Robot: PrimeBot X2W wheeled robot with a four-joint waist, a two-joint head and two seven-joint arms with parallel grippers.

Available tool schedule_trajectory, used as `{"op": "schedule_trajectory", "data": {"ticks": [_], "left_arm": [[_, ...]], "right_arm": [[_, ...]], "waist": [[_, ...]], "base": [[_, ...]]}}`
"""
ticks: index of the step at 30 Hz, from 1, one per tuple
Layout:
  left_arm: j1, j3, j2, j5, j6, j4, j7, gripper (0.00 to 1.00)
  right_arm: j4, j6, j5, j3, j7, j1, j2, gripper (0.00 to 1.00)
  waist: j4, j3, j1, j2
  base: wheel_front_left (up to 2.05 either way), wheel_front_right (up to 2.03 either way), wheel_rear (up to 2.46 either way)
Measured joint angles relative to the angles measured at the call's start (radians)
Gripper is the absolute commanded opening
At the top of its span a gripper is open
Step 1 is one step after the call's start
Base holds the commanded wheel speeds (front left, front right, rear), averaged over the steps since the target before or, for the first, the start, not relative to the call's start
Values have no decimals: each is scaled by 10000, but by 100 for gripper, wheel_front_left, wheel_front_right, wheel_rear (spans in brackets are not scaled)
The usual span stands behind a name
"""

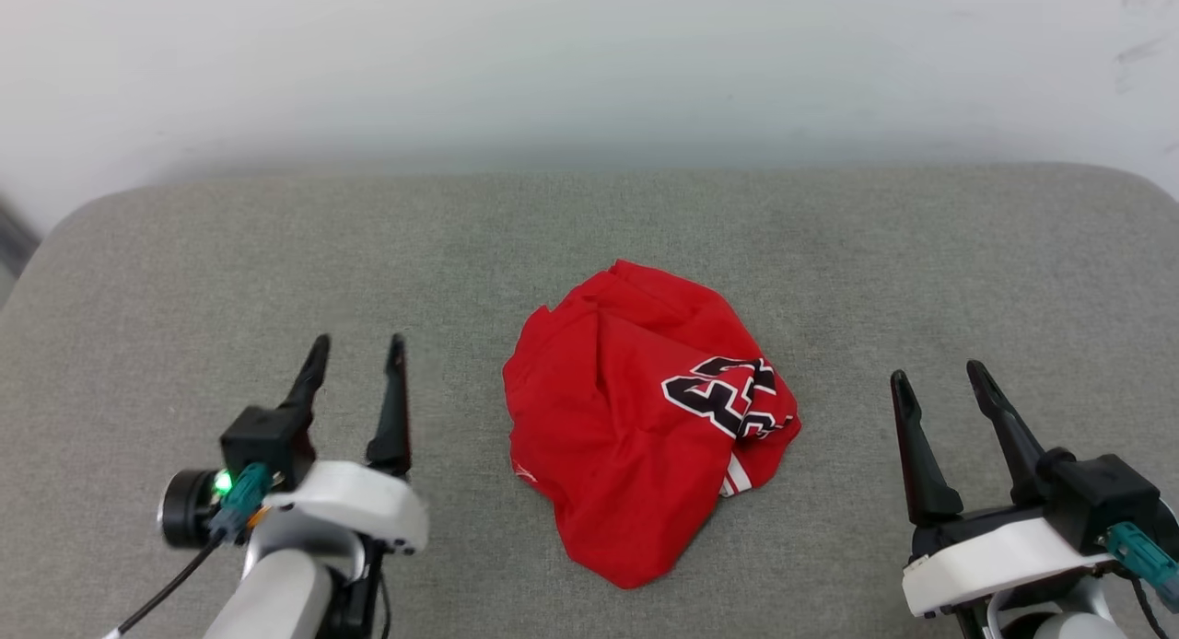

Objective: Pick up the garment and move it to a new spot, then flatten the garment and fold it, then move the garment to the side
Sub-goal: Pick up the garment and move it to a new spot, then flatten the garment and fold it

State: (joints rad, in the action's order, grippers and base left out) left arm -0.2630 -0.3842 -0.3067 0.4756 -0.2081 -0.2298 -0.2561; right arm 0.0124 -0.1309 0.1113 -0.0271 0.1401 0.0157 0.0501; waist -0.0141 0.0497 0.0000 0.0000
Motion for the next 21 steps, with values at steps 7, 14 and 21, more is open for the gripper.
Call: {"op": "schedule_trajectory", "data": {"ticks": [7,14,21], "left_arm": [[855,176,-380,115,-117,382,-8,100],[1327,150,-443,222,-182,594,105,100],[1446,142,-487,303,-261,708,173,100]], "right_arm": [[19,0,-84,153,-138,-384,2,100],[161,0,-113,146,-293,-640,2,100],[232,0,-130,174,-324,-672,2,100]], "waist": [[-94,-356,0,0],[-285,-595,0,0],[-324,-601,0,0]], "base": [[0,0,0],[0,0,0],[0,0,0]]}}
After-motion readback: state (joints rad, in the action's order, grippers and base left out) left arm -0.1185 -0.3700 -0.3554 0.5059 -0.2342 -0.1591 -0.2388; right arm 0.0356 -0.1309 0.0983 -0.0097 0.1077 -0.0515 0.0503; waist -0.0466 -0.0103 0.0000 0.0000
